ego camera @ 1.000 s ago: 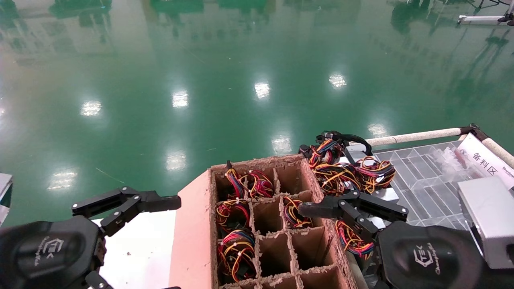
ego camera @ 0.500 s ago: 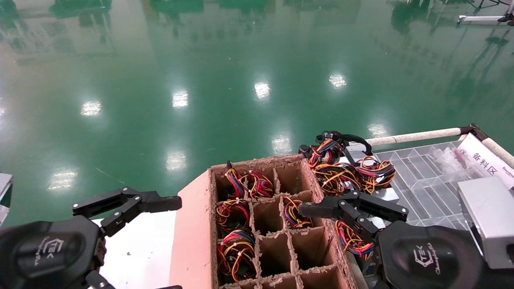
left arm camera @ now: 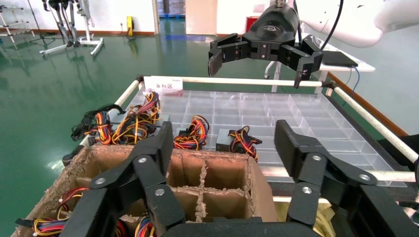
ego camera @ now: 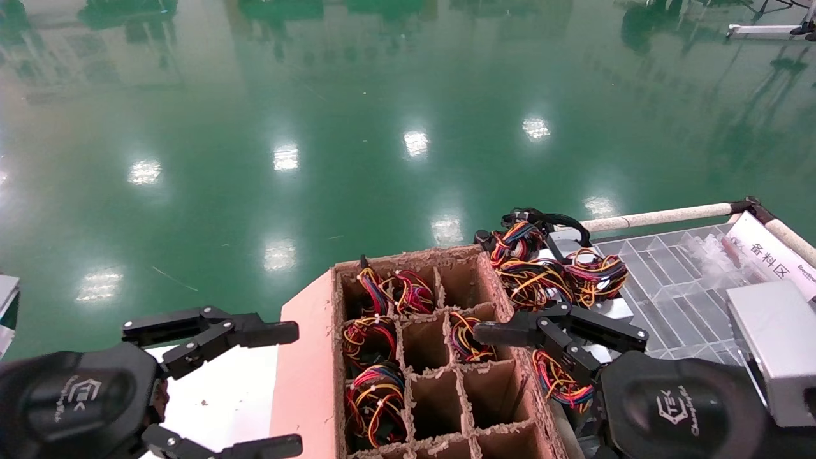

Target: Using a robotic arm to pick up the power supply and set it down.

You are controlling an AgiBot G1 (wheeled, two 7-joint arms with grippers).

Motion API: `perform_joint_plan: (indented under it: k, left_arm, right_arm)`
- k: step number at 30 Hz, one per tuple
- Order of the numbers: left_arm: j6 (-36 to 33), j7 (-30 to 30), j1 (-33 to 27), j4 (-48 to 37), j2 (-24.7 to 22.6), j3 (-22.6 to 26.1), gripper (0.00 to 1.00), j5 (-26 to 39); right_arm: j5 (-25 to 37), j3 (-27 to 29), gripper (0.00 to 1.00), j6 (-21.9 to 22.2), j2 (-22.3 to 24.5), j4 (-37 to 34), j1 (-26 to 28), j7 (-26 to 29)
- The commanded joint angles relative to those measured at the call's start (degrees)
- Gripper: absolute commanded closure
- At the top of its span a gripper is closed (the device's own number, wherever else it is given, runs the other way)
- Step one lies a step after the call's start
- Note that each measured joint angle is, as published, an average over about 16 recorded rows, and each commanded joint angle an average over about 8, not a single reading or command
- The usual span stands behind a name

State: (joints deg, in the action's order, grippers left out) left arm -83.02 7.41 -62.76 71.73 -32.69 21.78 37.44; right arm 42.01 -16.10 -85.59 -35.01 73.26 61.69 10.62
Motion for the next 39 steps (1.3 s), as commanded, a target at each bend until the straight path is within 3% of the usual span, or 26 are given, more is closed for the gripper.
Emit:
perform_joint_plan:
  k: [1, 8, 18, 31, 34, 39]
  left_arm:
    - [0.0, 0.0, 0.0, 0.0, 0.0, 0.0, 1.0, 0.0]
    - [0.0, 0.0, 0.0, 0.0, 0.0, 0.0, 1.0, 0.0]
    - [0.0, 0.0, 0.0, 0.0, 0.0, 0.0, 1.0, 0.0]
    - [0.0, 0.0, 0.0, 0.0, 0.0, 0.0, 1.0, 0.0]
    - [0.0, 0.0, 0.0, 0.0, 0.0, 0.0, 1.0, 0.0]
    - [0.0, 0.0, 0.0, 0.0, 0.0, 0.0, 0.98, 0.0]
  right_arm:
    - [-0.1, 0.0, 0.0, 0.0, 0.0, 0.1, 0.0, 0.0]
    - [2.9, -0.8, 0.0, 1.7, 0.3, -0.6, 0.3, 0.3]
    - [16.6, -5.6, 0.0, 8.1, -0.5, -1.3, 4.9, 4.6]
    - [36.5, -14.6, 0.02, 13.4, -9.2, -7.0, 14.7, 10.9]
    - [39.3, -16.2, 0.22, 13.4, -11.8, -9.5, 17.0, 10.5]
    - [43.5, -18.6, 0.83, 13.3, -15.8, -14.2, 20.4, 9.4]
